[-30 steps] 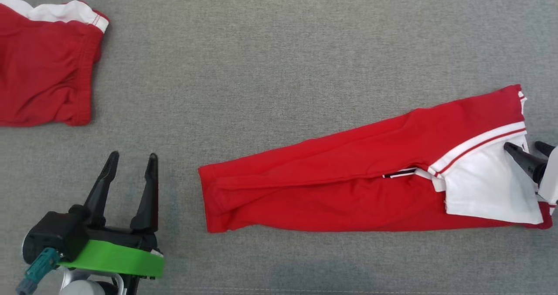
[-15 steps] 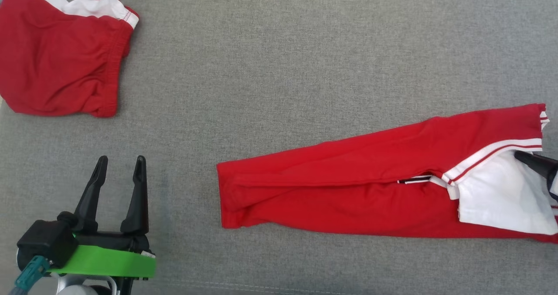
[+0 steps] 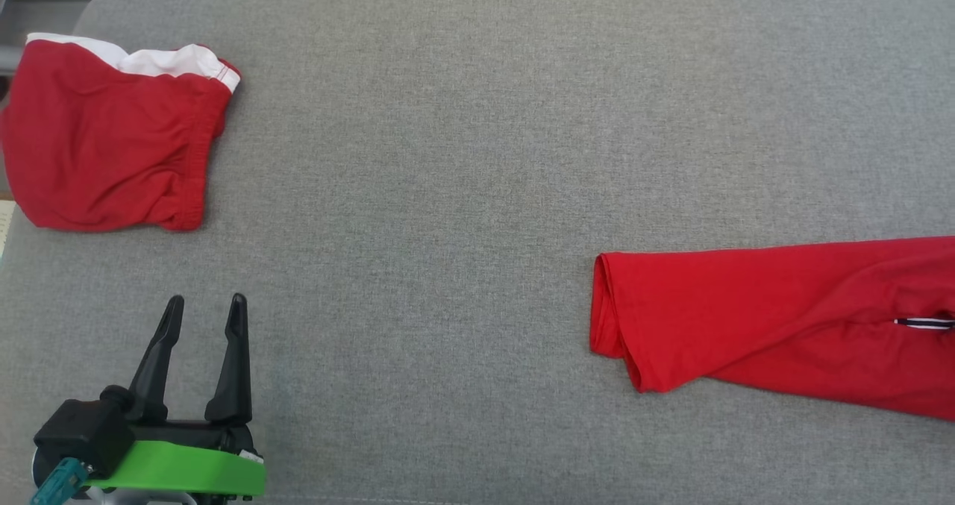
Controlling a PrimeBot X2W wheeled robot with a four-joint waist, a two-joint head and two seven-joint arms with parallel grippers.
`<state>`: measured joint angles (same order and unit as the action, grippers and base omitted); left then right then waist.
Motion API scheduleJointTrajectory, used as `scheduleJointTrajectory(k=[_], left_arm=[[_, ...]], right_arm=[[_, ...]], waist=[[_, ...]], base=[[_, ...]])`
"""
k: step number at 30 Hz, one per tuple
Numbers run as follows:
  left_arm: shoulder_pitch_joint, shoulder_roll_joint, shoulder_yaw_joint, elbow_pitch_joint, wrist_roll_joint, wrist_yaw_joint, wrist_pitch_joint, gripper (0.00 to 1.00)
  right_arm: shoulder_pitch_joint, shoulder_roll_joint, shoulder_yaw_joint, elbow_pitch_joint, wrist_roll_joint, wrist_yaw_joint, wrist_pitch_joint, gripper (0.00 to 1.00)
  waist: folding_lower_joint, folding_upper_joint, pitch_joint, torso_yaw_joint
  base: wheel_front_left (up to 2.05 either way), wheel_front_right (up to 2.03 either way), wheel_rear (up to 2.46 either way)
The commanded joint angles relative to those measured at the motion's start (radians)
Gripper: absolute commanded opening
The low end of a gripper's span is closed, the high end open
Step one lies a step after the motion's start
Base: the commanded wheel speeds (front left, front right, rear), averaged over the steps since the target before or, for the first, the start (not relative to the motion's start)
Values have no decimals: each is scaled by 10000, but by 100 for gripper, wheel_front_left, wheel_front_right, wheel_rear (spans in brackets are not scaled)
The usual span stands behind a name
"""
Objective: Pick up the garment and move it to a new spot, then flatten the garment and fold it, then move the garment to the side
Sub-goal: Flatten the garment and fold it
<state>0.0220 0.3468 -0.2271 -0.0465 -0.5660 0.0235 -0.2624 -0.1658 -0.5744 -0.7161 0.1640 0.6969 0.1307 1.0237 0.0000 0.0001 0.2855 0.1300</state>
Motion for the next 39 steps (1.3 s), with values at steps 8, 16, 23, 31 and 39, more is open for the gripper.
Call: scheduleJointTrajectory(k=[8,16,23,31,39], left_arm=[[285,-455,373,316,189,-162,-26,100],[-45,-819,419,554,419,-465,-27,100],[-347,-1003,327,882,624,-748,-27,100],[-524,-1041,328,1140,836,-890,-27,100],[-321,-1143,375,1255,942,-934,-27,100]], right_arm=[[430,1303,2249,-3328,1486,2,1578,0],[216,2632,5156,-4866,1563,0,1167,0],[-735,3253,7815,-3805,559,2,-537,0],[-1563,3332,9412,-2169,202,2,-1956,0],[-1968,3211,9873,-1329,120,2,-2587,100]], waist=[[0,-1,-445,-421],[0,-1,-359,-551],[0,-1,-63,-528],[0,-1,1,-337],[0,-1,-187,-345]], base=[[0,0,0],[0,0,0],[0,0,0],[0,0,0],[0,0,0]])
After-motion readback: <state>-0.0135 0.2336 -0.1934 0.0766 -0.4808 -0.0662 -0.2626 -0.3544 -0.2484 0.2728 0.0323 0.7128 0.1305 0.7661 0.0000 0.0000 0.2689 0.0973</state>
